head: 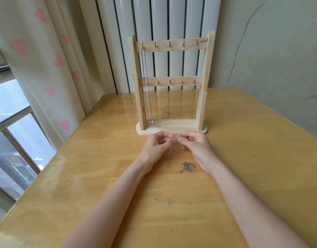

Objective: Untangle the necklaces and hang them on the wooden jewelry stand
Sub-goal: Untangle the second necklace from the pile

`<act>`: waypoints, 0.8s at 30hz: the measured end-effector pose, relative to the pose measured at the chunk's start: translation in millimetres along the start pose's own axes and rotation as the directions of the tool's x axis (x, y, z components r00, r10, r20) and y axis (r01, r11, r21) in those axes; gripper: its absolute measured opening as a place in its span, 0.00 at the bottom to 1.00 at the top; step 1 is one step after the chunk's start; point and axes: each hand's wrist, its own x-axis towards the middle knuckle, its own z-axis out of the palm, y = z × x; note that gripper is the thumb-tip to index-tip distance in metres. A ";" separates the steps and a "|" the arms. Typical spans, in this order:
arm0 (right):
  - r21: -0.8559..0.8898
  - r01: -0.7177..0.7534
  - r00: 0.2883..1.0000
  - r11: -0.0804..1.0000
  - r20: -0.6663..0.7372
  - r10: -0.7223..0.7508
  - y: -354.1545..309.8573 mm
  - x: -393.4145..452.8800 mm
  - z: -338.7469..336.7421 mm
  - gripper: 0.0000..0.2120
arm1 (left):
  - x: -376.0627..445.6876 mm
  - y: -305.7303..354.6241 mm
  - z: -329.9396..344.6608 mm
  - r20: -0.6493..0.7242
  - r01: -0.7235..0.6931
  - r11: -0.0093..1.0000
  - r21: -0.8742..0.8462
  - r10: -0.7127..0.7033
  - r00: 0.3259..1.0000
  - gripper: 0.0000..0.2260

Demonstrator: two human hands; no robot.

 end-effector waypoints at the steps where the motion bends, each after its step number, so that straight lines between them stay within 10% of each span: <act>1: -0.017 -0.001 1.000 1.000 -0.005 0.001 0.0 -0.1 0.2 0.08 | 0.1 0.6 0.6 0.006 -0.027 0.998 0.063 0.026 1.000 0.04; 6: -0.062 -0.004 1.000 0.998 -0.012 0.004 -0.8 -1.0 2.4 0.06 | 2.5 -3.4 2.4 0.001 -0.131 0.924 0.360 0.140 0.990 0.08; 13: -0.032 -0.013 1.000 0.999 0.005 0.013 -0.1 0.1 1.1 0.05 | -1.8 1.6 -2.4 -0.073 -0.002 1.000 -0.013 0.001 0.997 0.05; 24: -0.062 -0.042 0.999 0.997 0.030 0.044 -5.7 -1.6 3.1 0.12 | -2.4 6.3 3.5 -0.026 0.014 1.000 -0.006 -0.014 1.000 0.10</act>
